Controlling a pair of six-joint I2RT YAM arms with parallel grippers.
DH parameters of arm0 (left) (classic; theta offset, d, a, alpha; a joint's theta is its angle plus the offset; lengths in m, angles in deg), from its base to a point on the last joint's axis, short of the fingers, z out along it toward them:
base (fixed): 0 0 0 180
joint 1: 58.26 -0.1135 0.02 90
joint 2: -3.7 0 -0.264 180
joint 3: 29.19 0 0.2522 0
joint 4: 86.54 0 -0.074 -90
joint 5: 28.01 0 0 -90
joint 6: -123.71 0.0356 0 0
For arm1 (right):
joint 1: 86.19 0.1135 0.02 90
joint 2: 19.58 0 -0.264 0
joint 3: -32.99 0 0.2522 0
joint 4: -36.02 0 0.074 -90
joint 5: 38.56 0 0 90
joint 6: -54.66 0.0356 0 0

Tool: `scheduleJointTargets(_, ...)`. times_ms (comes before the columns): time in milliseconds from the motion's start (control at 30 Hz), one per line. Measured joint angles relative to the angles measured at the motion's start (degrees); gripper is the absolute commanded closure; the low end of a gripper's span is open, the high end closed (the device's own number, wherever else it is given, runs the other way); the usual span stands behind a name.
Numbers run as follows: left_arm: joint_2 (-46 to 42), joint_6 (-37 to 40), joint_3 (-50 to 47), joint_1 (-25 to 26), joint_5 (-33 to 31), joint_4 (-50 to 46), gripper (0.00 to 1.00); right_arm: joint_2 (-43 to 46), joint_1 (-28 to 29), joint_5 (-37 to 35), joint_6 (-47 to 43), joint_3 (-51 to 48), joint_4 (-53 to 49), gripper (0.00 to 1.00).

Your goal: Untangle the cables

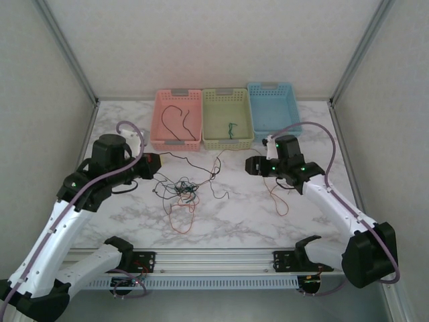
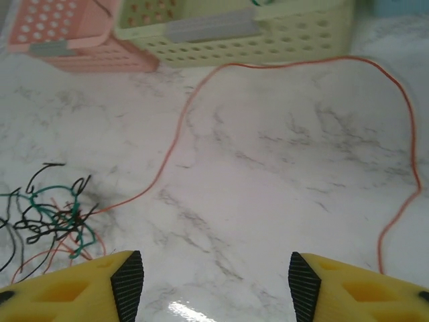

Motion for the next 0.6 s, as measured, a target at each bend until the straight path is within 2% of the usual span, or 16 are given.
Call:
scheduleJointTargets(167,0.5,-0.8,0.0,0.0,0.6,1.0,1.00,0.9,4.9,5.0,-1.8,-0.3,4.4,0.35)
scheduleJointTargets(300,0.9,-1.3,0.0,0.0,0.6,1.1,1.00,4.0,8.8,10.5,-3.2,-3.7,12.2,0.33)
scheduleJointTargets(600,0.2,-5.8,0.0,0.0,-0.7,1.1,1.00,7.5,11.1,16.5,-5.2,-11.0,26.8,0.31)
